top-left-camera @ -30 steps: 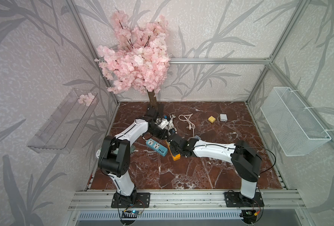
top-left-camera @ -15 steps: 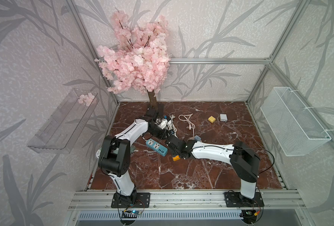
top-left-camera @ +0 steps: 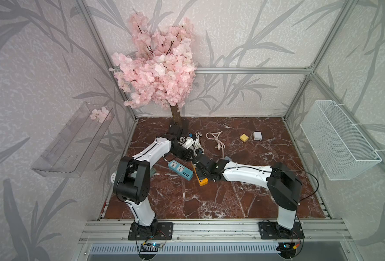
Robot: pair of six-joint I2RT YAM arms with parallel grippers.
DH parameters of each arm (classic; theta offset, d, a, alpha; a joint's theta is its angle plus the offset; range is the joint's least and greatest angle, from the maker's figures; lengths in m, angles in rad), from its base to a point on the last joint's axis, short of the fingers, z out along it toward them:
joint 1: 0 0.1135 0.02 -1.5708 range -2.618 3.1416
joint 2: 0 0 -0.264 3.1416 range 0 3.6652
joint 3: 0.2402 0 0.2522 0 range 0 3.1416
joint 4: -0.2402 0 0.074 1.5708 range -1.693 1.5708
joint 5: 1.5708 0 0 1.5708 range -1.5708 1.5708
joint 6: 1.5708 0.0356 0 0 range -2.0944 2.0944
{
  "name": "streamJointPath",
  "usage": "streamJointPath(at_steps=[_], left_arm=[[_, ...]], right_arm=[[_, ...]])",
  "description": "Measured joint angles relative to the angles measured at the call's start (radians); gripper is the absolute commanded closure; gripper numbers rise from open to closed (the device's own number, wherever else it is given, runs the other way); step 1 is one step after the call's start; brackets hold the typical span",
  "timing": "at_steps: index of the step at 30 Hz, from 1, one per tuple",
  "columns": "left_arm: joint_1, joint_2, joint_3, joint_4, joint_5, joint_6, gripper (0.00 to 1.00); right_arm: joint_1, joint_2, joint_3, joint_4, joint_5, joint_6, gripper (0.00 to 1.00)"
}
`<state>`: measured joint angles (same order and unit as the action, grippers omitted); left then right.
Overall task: Pull the plug off the socket
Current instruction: Remove the plug from the socket.
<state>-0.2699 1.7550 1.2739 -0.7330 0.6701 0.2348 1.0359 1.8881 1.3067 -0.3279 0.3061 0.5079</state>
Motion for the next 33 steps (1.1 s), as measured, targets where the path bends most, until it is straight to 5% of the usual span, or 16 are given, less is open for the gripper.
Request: streamJointPath(at_steps=[6, 17, 33], left_arm=[[0.004, 0.003, 0.000, 0.000, 0.012, -0.001, 1.00], [0.004, 0.004, 0.000, 0.000, 0.013, 0.000, 1.00], [0.002, -0.001, 0.004, 0.000, 0.020, 0.019, 0.98]], right_arm=[[0.044, 0.000, 0.045, -0.075, 0.084, -0.012, 1.00], [0.037, -0.033, 0.039, -0.086, 0.057, -0.019, 1.00], [-0.106, -0.464, -0.147, -0.121, 0.008, 0.018, 1.00]])
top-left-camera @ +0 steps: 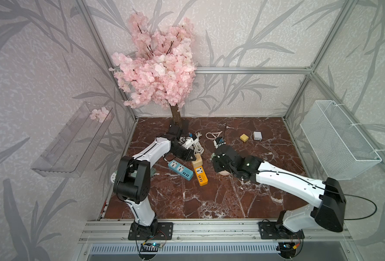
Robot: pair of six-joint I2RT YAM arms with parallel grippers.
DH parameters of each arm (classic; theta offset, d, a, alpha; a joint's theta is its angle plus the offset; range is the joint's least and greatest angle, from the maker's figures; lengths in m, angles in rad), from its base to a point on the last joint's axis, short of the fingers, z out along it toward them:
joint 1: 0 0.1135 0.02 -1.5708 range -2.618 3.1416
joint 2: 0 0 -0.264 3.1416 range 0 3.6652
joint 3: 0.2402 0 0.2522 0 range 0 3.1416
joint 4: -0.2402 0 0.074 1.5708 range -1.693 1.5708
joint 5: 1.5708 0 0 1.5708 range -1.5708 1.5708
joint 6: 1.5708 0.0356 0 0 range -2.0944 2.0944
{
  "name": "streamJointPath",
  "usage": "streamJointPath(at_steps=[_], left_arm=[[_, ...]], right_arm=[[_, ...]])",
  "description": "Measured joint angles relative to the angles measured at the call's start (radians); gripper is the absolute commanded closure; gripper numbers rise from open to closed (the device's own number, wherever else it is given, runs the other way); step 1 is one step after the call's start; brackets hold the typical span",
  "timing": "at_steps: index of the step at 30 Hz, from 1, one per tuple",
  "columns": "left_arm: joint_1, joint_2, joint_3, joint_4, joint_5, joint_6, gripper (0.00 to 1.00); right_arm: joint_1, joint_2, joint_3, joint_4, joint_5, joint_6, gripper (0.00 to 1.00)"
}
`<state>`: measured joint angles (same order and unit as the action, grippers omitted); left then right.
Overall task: Pull the plug off the socket
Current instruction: Remove the plug from the socket.
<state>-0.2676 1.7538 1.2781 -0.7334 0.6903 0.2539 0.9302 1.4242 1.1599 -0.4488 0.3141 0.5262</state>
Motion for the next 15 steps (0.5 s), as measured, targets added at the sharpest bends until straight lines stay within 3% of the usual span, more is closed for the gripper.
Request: streamJointPath(at_steps=[10, 12, 15], left_arm=[[-0.026, -0.013, 0.136, -0.042, -0.010, -0.003, 0.67], [-0.028, -0.034, 0.170, -0.046, -0.008, -0.005, 0.64], [-0.028, -0.093, 0.192, -0.054, -0.006, -0.007, 0.48]], right_arm=[[-0.139, -0.145, -0.156, -0.028, -0.058, 0.031, 1.00], [-0.185, -0.157, -0.182, -0.025, -0.084, 0.043, 1.00], [-0.251, -0.165, -0.210, -0.011, -0.124, 0.061, 1.00]])
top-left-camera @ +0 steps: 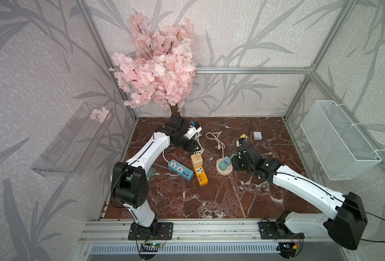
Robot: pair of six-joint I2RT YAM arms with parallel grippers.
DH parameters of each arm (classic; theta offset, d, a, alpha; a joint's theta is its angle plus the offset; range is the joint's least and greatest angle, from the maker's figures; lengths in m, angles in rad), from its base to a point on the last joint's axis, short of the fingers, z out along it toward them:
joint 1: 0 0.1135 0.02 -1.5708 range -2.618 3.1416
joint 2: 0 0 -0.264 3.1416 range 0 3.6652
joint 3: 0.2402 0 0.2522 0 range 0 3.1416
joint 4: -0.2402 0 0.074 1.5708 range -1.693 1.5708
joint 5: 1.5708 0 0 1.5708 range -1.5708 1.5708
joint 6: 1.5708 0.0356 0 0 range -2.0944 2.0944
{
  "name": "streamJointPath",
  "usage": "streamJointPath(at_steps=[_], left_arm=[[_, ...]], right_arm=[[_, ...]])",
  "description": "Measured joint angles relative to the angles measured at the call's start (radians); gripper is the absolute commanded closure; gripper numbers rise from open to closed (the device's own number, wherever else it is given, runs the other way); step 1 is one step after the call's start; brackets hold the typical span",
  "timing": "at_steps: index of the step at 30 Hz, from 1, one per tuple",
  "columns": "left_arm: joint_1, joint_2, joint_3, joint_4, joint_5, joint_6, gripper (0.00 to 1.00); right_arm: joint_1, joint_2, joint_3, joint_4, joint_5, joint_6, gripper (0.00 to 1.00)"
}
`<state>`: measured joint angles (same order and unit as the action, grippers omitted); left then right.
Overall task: Pull the plug off the socket
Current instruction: Remove the plug from the socket, then place the plug at the center of the board.
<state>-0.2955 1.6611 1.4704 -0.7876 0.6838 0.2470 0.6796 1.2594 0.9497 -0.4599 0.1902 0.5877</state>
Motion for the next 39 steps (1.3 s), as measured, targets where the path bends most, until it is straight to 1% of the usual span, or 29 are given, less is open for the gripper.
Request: streamJointPath(at_steps=[2, 3, 5, 8, 12, 16, 18, 21, 26, 30, 39], left_arm=[[0.000, -0.052, 0.000, -0.014, -0.003, 0.000, 0.38], [0.000, -0.085, -0.002, -0.019, -0.007, -0.002, 0.34], [0.002, -0.154, -0.027, -0.018, -0.023, 0.001, 0.30], [0.016, -0.269, -0.103, -0.025, -0.048, 0.006, 0.28], [0.047, -0.357, -0.214, -0.060, -0.088, 0.016, 0.27], [0.073, -0.374, -0.347, -0.076, -0.132, 0.027, 0.25], [0.077, -0.377, -0.417, -0.078, -0.138, 0.031, 0.24], [0.077, -0.377, -0.482, -0.080, -0.143, 0.031, 0.24], [0.076, -0.382, -0.493, -0.071, -0.183, 0.030, 0.24], [0.076, -0.388, -0.493, -0.061, -0.192, 0.030, 0.24], [0.076, -0.388, -0.493, -0.048, -0.211, 0.030, 0.24]], right_arm=[[-0.047, 0.000, -0.018, 0.024, -0.028, 0.019, 1.00], [-0.071, 0.000, -0.027, 0.041, -0.042, 0.034, 1.00], [-0.115, 0.000, -0.049, 0.079, -0.067, 0.057, 1.00], [-0.169, 0.020, -0.063, 0.126, -0.095, 0.094, 1.00], [-0.218, 0.110, -0.052, 0.209, -0.123, 0.125, 1.00], [-0.251, 0.241, -0.020, 0.299, -0.153, 0.154, 1.00], [-0.263, 0.309, 0.005, 0.341, -0.166, 0.170, 1.00], [-0.280, 0.402, 0.069, 0.383, -0.173, 0.176, 1.00], [-0.309, 0.537, 0.187, 0.444, -0.174, 0.176, 1.00], [-0.332, 0.628, 0.264, 0.475, -0.174, 0.184, 1.00], [-0.353, 0.797, 0.405, 0.488, -0.163, 0.190, 1.00]])
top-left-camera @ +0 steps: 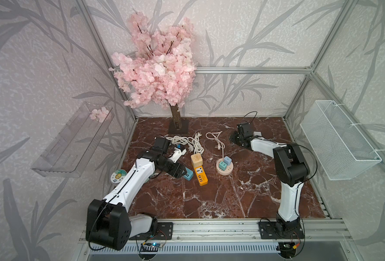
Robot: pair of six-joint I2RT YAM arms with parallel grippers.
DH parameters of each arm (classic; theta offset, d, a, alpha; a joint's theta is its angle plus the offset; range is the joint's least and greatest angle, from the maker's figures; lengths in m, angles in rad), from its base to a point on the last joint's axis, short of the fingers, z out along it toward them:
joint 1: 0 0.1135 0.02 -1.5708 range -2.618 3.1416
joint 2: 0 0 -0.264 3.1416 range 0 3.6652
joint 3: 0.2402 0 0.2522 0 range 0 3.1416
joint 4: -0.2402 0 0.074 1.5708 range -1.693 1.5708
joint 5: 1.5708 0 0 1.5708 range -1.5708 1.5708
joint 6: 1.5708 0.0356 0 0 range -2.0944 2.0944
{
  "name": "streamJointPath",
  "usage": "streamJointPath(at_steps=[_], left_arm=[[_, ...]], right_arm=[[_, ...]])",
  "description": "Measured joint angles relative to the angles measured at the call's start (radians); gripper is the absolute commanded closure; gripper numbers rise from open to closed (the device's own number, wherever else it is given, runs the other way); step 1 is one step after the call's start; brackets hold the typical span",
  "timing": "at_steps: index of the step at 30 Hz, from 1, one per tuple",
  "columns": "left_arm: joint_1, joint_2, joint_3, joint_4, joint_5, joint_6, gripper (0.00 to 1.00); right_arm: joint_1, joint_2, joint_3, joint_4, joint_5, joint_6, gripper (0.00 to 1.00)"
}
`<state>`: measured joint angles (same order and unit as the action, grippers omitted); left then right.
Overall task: Pull the plug off the socket
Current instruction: Place the plug at the center of the board.
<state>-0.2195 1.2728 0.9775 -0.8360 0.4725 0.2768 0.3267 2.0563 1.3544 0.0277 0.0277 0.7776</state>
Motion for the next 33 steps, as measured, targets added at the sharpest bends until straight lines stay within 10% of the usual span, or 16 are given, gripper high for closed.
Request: streamJointPath(at_steps=[19, 33], left_arm=[[0.000, 0.000, -0.001, 0.019, -0.023, -0.005, 0.24], [0.000, 0.000, -0.001, 0.021, -0.027, -0.007, 0.24]], right_arm=[[-0.055, 0.059, 0.031, 0.016, -0.045, -0.013, 0.53], [-0.056, -0.004, -0.036, -0.081, -0.064, -0.057, 0.43]])
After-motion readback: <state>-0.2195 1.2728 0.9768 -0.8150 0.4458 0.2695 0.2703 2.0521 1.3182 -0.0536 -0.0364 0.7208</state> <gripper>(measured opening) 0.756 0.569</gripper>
